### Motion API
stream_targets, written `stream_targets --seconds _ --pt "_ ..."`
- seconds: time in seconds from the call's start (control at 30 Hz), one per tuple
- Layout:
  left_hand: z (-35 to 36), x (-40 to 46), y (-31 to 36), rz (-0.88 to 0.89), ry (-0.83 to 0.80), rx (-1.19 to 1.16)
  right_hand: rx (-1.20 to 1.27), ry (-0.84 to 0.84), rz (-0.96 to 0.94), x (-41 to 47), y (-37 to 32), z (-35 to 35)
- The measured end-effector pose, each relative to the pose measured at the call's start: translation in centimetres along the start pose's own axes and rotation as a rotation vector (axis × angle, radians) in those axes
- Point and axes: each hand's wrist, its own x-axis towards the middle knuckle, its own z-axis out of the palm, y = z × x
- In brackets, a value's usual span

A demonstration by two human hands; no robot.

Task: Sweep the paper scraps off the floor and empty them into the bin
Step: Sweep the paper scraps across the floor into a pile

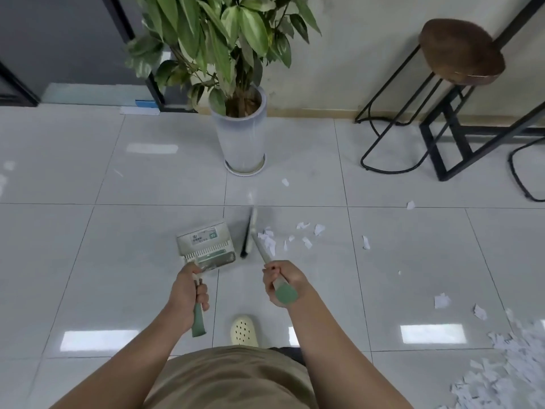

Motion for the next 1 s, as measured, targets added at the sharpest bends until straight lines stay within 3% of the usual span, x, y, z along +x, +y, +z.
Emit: stream_targets --seconds 0.17,0.43,0.73,0.9,1.0 --pt "0.8 1.6 0.8 0.004 -0.039 0.087 0.117 0.187 -0.113 -0.9 -2.0 -2.5" --pt "3.9 1.6 1.8 -0.061 -0.130 0.129 0.301 0.276 -0.221 -3.2 -7.3 -9.7" --pt "8.6 0.8 0.9 -0.075 -0.185 0.167 0.139 0.629 -0.306 -4.7 -14.1 -10.3" --pt "12.8 0.2 0.7 -0.076 -0.150 0.132 0.312 0.497 -0.367 -3.9 -17.2 -7.9" --pt "16.0 -0.2 1.5 -0.087 -0.117 0.093 0.274 0.406 -0.379 -4.2 -18.6 -7.0"
